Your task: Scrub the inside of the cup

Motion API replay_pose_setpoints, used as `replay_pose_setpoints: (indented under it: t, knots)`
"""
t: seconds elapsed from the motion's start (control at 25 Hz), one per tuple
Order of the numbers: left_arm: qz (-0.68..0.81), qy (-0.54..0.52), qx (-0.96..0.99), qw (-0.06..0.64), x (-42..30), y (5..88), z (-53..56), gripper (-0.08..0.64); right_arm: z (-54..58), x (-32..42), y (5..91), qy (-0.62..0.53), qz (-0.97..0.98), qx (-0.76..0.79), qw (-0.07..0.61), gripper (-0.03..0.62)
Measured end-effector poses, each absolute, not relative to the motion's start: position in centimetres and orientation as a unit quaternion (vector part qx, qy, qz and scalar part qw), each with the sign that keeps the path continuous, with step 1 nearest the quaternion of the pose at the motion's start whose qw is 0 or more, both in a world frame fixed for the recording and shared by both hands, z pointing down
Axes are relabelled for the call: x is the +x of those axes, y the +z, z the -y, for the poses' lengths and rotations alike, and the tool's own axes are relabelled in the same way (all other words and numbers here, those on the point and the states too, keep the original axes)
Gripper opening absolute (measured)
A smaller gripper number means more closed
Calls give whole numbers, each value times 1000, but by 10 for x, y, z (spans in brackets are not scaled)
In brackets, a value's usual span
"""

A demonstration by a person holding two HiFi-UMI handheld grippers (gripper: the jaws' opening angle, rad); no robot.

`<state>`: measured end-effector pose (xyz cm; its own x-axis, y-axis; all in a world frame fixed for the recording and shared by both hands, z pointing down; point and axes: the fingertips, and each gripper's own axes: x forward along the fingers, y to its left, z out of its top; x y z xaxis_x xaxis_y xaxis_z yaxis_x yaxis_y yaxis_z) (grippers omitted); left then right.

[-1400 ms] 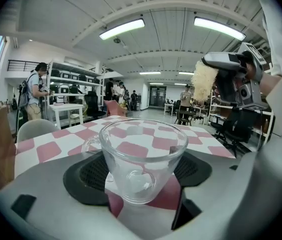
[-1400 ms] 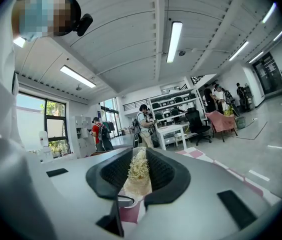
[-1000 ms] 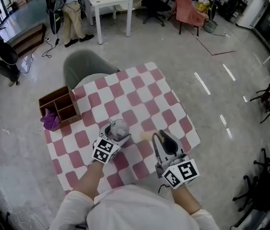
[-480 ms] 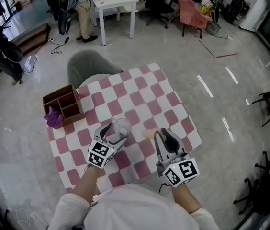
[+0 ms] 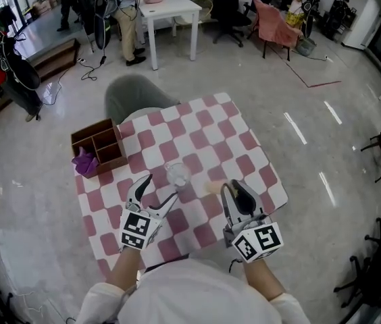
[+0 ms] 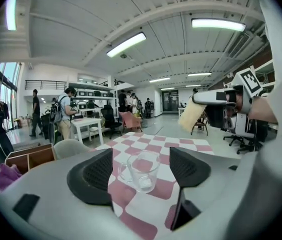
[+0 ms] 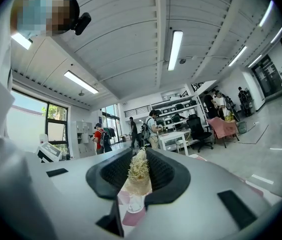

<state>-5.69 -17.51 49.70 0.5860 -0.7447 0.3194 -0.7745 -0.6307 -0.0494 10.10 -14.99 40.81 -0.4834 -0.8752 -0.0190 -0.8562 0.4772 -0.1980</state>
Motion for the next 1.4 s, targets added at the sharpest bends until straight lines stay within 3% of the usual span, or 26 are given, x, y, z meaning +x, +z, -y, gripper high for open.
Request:
replay_pose_setpoints:
  t: [0.52,0.56,0.64,0.68,1.0,1.4]
  knots:
    - [445,127,886,0,-74,439,110,368,115,101,397,-69,-856,-505,86,100]
    - [451,130,883,-9,-77,438,106,331,112,101,396,-69,-856,-504,88,100]
    - [464,127,876,-20,-83,434,99,154,106,101,397,-70,-856,-504,89,100]
    - [468,121,875,-21,-85,432,95,127,104,101,397,-69,-857,-503,90,100]
    - [472,125,872,-26,-92,427,72,54,87,101,399,-63,-855,-506,93,100]
    - [471,107,875,-4,-87,425,60,32,71,93,402,-27,-859,-507,71,100]
